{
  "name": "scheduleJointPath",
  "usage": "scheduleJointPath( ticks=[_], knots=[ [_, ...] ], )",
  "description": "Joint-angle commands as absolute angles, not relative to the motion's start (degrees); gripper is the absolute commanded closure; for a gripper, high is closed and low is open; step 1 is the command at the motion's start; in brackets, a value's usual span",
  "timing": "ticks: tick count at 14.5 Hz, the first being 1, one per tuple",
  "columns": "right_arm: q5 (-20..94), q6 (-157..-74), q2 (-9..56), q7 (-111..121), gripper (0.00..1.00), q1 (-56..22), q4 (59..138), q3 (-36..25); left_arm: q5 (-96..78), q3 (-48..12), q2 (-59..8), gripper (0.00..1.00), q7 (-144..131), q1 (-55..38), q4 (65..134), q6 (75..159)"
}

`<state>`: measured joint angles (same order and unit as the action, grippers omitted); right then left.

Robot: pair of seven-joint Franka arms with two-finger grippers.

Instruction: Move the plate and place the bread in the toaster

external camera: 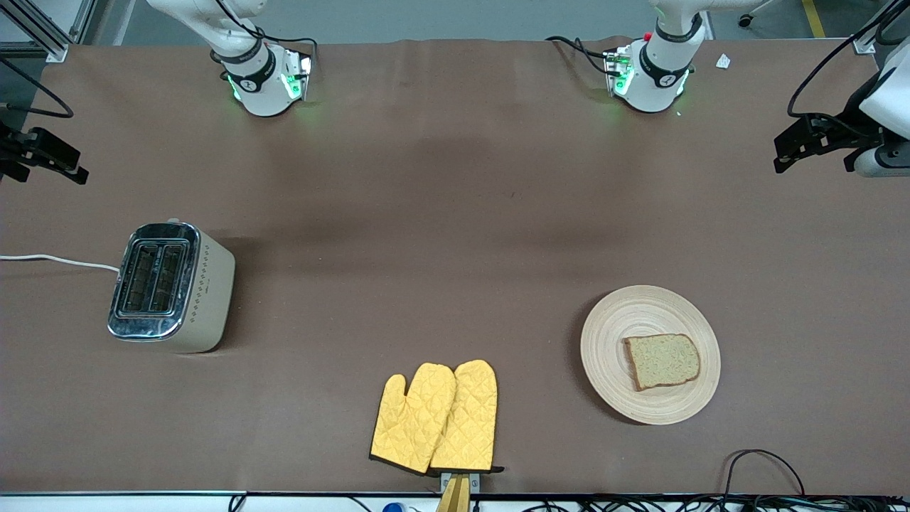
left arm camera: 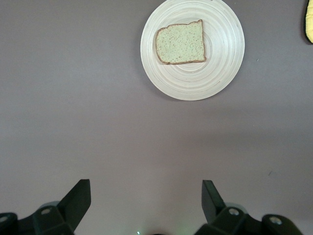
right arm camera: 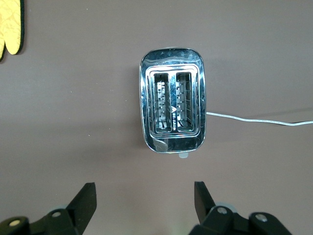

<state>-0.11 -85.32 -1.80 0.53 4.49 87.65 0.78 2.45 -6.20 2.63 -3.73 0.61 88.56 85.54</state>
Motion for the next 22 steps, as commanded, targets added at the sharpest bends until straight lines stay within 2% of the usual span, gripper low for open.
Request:
scheduleJointPath(
  ticks=[1,2,3,4,5,6,8,18,22],
  knots=[
    [0.97,-84.82,-1.85,1.23,0.00,4.75,87.45,0.62,2.99,-6.15,2.20,0.00,-3.78,0.79,87.28,84.37],
    [0.97,-84.81,-1.85,1.23,0.04,4.75,87.45,0.62,2.81,-6.07,1.94,0.00,-3.34,1.14,87.01,84.37],
    [0.97,-84.90,-1.76,1.32,0.33,4.75,87.45,0.62,2.55,-5.80,0.72,0.00,-3.17,1.75,86.14,84.37],
    [0.97,-84.90,-1.76,1.23,0.37,4.75,87.45,0.62,2.37,-5.71,-0.34,0.00,-3.08,2.37,85.44,84.37],
    [0.97,-84.82,-1.76,1.23,0.10,4.75,87.45,0.62,2.03,-5.71,-1.92,0.00,-3.08,3.42,84.56,84.46],
    [0.97,-84.81,-1.76,1.14,0.00,4.75,87.45,0.62,0.72,-5.71,-4.28,0.00,-2.99,4.73,82.98,84.55],
    [0.97,-84.81,-1.85,1.23,0.00,4.75,87.45,0.62,-1.31,-5.71,-9.99,0.00,-1.59,8.33,79.73,84.72],
    [0.97,-84.81,-1.84,1.32,0.00,4.75,87.45,0.62,-19.76,-5.71,-31.18,0.00,4.65,20.30,79.63,98.33],
    [0.97,-84.81,-1.85,1.32,0.00,4.75,87.45,0.62,-37.12,-5.71,-39.70,0.00,7.73,22.93,79.72,100.72]
  ],
)
